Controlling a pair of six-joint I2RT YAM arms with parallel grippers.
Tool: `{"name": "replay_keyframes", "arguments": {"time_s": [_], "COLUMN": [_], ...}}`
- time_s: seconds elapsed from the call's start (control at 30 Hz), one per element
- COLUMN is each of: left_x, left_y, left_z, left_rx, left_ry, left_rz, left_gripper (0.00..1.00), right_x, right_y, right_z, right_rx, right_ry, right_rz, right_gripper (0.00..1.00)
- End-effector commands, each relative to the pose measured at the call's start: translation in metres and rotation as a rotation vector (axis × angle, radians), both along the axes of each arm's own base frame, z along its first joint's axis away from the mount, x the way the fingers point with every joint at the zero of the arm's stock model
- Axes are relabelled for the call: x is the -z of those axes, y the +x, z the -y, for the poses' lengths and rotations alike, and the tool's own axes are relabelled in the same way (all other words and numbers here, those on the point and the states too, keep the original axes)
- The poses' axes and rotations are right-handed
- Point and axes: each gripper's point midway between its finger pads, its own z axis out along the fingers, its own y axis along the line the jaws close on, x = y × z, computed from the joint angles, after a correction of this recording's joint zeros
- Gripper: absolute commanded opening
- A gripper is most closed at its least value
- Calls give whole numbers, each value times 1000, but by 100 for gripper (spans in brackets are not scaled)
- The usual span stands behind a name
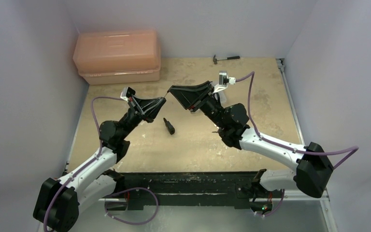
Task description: Unlock with the key
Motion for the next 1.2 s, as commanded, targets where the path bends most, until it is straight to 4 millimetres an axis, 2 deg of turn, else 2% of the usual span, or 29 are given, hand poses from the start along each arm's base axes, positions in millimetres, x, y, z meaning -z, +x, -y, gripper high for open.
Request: {"name": "replay_keyframes", "arguments": {"time_s": [0.0,0.1,0.33,0.63,0.77,0.87,1.03,1.17], "left_x": [-19,-14,-8,4,0,3,11,17], "left_y": [-9,-6,2,11,10,10,9,6], "left_z": [-7,-6,-8,-11,-13,-9,-3,13], "left_rx": [42,10,-84,-141,-165,-177,-191,-125], "left_ry": [-80,-46,30,59,67,110,195,320], "left_rz": [1,-8,3,-26,9,45,119,232], "left_gripper": [0,0,0,0,0,0,0,0], "right_x": [-14,-10,0,11,19,26,29,34], "right_y": [-13,-15,-19,-25,-19,-14,-22,-30], "right_z": [7,8,12,21,25,30,41,48], "right_rx": [-25,-29,-31,-24,3,49,60,44], "right_ry": [34,26,-10,-30,-77,-170,-294,-408], "right_rz": [53,50,33,17,-72,-131,-170,-205], "right_gripper": [8,11,40,58,69,75,81,83]}}
